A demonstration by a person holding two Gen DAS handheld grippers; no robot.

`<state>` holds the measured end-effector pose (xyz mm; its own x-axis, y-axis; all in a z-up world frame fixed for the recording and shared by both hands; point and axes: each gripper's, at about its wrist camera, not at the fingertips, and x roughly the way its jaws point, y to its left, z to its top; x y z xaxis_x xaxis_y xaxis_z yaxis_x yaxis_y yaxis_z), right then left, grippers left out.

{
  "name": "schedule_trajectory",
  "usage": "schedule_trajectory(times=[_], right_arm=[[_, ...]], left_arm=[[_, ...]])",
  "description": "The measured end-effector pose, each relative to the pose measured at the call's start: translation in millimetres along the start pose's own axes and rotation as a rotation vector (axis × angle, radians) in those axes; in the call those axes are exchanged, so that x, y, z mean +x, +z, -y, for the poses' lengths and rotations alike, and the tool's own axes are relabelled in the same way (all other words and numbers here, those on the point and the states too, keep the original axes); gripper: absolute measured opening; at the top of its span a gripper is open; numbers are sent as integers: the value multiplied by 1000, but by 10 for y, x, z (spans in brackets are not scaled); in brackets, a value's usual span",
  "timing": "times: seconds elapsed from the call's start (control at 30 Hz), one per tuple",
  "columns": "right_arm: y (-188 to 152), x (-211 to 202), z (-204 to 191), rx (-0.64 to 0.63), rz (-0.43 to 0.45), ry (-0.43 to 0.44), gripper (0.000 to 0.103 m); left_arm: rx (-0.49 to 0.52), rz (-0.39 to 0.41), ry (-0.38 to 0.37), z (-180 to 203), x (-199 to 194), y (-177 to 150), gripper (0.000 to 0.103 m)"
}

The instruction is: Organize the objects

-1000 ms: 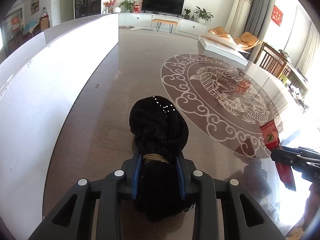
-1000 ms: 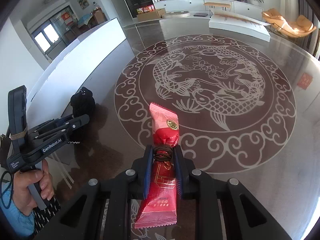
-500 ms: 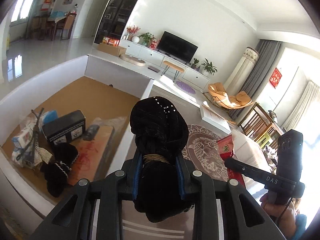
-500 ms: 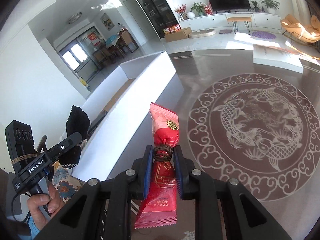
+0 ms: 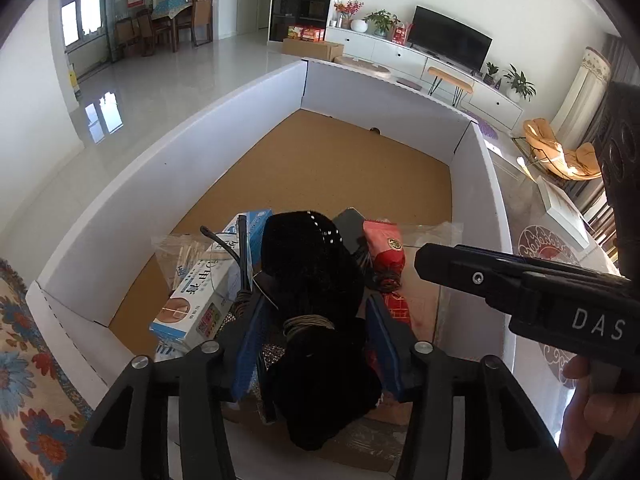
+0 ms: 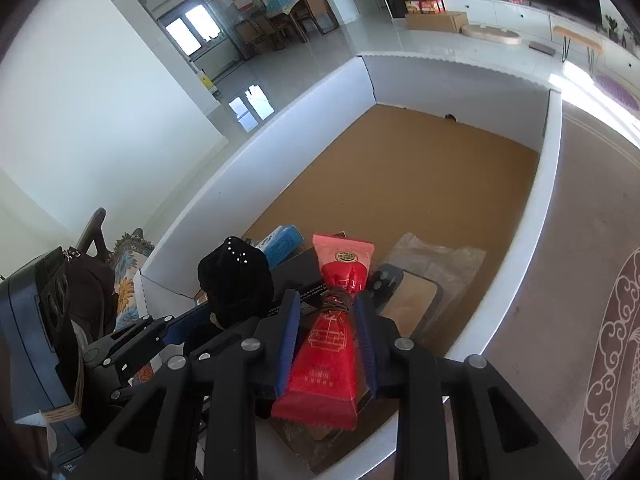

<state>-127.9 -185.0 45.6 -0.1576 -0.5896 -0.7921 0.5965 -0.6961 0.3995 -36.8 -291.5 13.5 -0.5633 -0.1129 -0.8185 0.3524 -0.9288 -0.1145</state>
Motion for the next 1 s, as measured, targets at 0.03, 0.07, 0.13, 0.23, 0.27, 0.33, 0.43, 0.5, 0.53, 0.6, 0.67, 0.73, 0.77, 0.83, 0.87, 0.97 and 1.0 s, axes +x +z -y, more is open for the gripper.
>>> schedule_trajectory(times=[0.03, 0.07, 0.13, 0.23, 0.27, 0.33, 0.43, 0.5, 0.53, 0.6, 0.67, 0.73, 0.77, 0.83, 0.87, 0.97, 1.0], right_arm=[[-12, 48, 30, 18, -12, -4, 58], [-19, 61, 59, 24, -11, -15, 63], [-33, -8, 88, 17, 17, -42, 81], [-21, -154, 116, -19, 38, -70, 91], [-22, -195, 115, -39, 35, -108, 95], [-26, -300, 80, -100, 51, -188, 101], [-39, -441, 13, -182, 86, -250, 101], [-57, -489, -16, -211, 101, -275, 101], [-58, -508, -5, -220, 105, -282, 101], [-43, -501, -31, -236, 113, -296, 102], [-60, -492, -60, -257, 115, -307, 102], [-60, -434, -125, -283, 116, -319, 102], [-61, -420, -155, -297, 117, -324, 102], [-62, -394, -209, -320, 118, -328, 102], [-68, -385, -226, -327, 117, -327, 102], [-55, -343, -237, -326, 113, -320, 102], [-46, -326, -229, -319, 110, -315, 102]], left_arm=[[10, 16, 7, 10, -19, -17, 74], [21, 29, 26, 23, -45, -35, 79], [41, 57, 80, 54, -121, -73, 95], [42, 103, 179, 111, -260, -110, 103], [33, 125, 194, 119, -308, -140, 103], [1, 165, 177, 128, -408, -203, 103], [-75, 164, 118, 67, -499, -274, 103], [-120, 159, 108, 30, -557, -308, 103], [-138, 170, 111, 12, -582, -325, 103], [-139, 179, 136, 15, -617, -341, 103], [-109, 168, 157, 45, -617, -332, 103], [-78, 160, 184, 73, -620, -324, 103], [-70, 157, 192, 78, -622, -316, 103], [-69, 145, 189, 71, -616, -300, 103], [-73, 136, 175, 60, -622, -298, 103], [-89, 121, 157, 15, -611, -293, 103], [-87, 119, 163, 6, -602, -286, 103]])
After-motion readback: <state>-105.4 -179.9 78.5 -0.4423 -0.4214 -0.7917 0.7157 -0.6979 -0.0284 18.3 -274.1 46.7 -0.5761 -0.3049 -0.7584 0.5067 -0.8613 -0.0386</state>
